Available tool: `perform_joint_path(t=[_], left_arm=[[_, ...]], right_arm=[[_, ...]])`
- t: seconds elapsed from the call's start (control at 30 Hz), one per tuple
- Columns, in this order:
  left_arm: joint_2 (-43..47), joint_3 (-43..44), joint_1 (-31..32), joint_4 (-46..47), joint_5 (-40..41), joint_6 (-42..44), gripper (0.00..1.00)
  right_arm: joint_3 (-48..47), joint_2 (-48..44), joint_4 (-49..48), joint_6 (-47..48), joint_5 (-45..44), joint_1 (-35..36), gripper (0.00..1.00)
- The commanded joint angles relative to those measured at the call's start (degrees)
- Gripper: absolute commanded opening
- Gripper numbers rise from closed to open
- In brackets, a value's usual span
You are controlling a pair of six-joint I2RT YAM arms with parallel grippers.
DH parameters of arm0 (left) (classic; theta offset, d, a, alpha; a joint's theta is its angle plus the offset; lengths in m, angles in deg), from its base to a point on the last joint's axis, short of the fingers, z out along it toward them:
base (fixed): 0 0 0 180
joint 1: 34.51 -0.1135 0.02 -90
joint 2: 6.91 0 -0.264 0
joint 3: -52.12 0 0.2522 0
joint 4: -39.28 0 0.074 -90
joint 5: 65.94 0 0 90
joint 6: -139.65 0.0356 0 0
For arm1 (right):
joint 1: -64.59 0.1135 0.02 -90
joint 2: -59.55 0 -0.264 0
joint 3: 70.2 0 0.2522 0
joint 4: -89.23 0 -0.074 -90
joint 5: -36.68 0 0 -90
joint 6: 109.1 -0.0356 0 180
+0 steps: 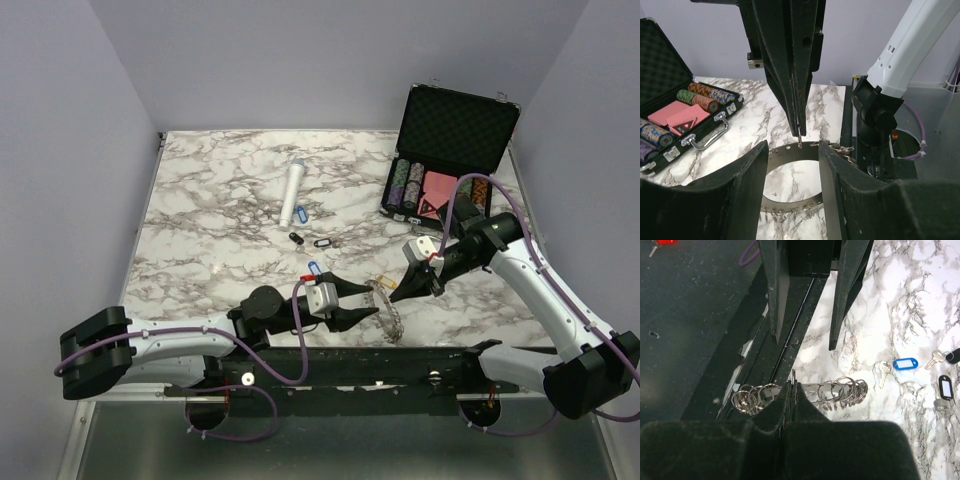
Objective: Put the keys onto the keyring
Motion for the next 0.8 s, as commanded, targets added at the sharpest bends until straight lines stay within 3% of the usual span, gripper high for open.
perform_joint_path(t=[0.0, 0.57, 0.77], left_arm=[[-1.7, 2.1, 0.9, 2.8, 1.3, 1.8, 0.48], [-5.9, 4.3, 2.9, 0.9, 4.0, 3.9, 0.31], [-7.0, 4.7, 3.1, 0.6, 5.8, 4.7, 0.31]], right_arm=[[-1.9, 0.1, 4.3, 0.8, 3.5, -0.1, 0.0], [-1.9, -0.2, 3.1, -1.1, 4.0, -0.3, 0.0], [-1.8, -0.3, 3.1, -1.3, 4.2, -0.5, 0.0]])
